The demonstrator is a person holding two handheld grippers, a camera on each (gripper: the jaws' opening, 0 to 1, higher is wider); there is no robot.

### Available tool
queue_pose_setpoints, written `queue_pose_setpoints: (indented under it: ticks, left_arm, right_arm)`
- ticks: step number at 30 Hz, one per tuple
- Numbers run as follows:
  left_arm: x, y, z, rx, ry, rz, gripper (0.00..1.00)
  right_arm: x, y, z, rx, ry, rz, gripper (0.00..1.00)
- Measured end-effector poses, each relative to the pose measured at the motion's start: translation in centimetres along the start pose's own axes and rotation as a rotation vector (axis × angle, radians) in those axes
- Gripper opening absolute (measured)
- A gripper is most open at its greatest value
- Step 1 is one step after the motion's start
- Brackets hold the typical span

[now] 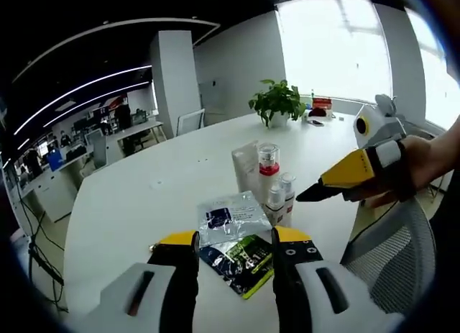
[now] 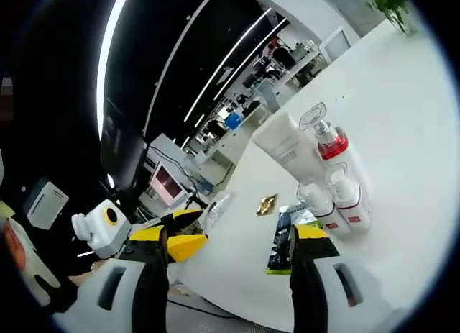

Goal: Arrange the skincare products in the storage area until every visible bottle or jar stands upright without overlapping.

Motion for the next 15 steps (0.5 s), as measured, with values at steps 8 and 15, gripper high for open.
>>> queue_pose_setpoints:
  ticks: [8,15]
  left_arm:
    - [0.2,0.1,1.3,-0.022,-0.008,0.006,0.36]
    - [0.3,0.4,1.8,-0.033,-0.028,0.012,0.36]
  right_arm:
    - [0.5,-2.8,-0.4,0.155,-0.184,0.043,0.48]
    - [0.4,-3.5,0.0,0.160,-0.214,0.035,0.32]
Point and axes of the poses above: the point that each gripper's makers call its tool centre point, and the gripper's own axes: y roughly backward along the fingers, z roughly to its right, x roughly out of its top, the point moved 6 cm from there along y, roughly backward along the fingers, and after that the axes turned 15 degrees about -z, right-handed, at the moved point
